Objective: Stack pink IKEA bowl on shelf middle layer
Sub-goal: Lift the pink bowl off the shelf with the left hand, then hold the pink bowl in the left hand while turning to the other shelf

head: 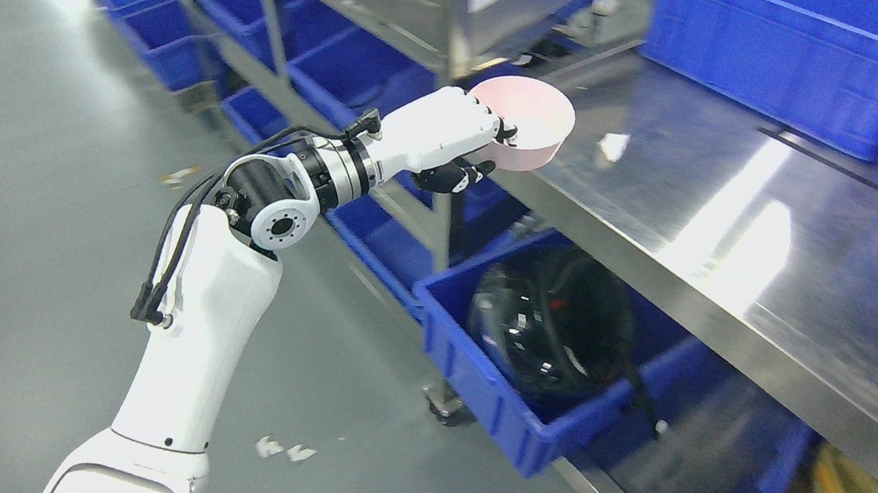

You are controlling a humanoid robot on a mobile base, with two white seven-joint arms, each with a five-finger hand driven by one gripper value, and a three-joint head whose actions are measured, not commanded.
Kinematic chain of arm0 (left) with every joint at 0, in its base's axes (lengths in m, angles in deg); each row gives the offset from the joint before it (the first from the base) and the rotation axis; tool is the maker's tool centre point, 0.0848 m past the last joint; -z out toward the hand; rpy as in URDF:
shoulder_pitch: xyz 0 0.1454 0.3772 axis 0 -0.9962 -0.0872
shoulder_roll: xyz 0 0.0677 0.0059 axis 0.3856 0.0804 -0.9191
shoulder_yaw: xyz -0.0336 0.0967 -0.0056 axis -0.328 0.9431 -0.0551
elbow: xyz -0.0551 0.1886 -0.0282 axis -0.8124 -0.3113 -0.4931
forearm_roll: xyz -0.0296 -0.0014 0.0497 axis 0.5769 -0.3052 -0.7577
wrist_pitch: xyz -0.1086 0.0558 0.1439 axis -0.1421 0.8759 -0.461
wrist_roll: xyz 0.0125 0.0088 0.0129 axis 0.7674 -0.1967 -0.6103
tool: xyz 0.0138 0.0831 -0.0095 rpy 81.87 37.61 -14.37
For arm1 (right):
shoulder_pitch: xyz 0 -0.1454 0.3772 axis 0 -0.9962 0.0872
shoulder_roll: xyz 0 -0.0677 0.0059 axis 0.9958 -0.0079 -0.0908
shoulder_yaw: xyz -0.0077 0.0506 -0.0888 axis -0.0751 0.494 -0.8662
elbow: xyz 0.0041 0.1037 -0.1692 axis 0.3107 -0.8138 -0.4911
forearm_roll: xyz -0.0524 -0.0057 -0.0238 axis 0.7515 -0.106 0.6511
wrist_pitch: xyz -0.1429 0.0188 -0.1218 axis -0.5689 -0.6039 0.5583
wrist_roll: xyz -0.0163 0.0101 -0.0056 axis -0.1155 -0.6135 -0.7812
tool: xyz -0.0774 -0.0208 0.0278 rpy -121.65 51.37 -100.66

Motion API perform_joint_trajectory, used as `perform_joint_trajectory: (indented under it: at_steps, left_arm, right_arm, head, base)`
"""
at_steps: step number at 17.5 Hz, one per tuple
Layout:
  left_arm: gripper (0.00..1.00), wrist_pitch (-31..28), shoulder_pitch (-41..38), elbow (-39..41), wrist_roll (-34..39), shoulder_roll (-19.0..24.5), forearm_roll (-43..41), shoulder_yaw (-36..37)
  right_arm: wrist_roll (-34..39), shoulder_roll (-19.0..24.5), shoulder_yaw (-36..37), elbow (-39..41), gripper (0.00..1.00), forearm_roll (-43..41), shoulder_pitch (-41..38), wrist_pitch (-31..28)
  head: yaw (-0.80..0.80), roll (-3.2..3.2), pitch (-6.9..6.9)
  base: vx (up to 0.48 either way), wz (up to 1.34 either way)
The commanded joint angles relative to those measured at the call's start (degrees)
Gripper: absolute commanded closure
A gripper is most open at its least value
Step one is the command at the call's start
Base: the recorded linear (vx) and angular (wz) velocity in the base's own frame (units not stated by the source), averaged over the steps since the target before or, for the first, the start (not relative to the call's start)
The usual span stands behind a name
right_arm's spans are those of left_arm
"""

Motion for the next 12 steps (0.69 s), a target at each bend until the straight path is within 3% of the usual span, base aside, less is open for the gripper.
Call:
perform_joint_trajectory:
  at_steps: [1, 6, 12]
  left_arm:
    - [0.98, 3.6, -3.6, 9.5, -0.7, -1.5, 0.1, -1.4]
    - [0.98, 5.8, -5.4, 9.5, -0.5, -1.5, 2.0, -0.2]
    - [0.98, 8.8, -7.4, 9.5, -0.2, -1.5, 3.3, 0.2]
  right_arm:
    - [0.5, -1.0, 0.0, 1.0, 0.0, 0.0, -0.9, 0.0]
    - [0.5, -1.0, 0.0, 1.0, 0.0, 0.0, -0.9, 0.0]
    - [0.5, -1.0, 0.0, 1.0, 0.0, 0.0, -0.9, 0.0]
  head:
    - [0.0, 0.0, 0.0]
    - [0.0, 0.0, 0.02]
    - [0.0, 0.0, 0.02]
  base:
    - [0.056, 1.59]
    - [0.099, 1.58]
    - [0.25, 0.94]
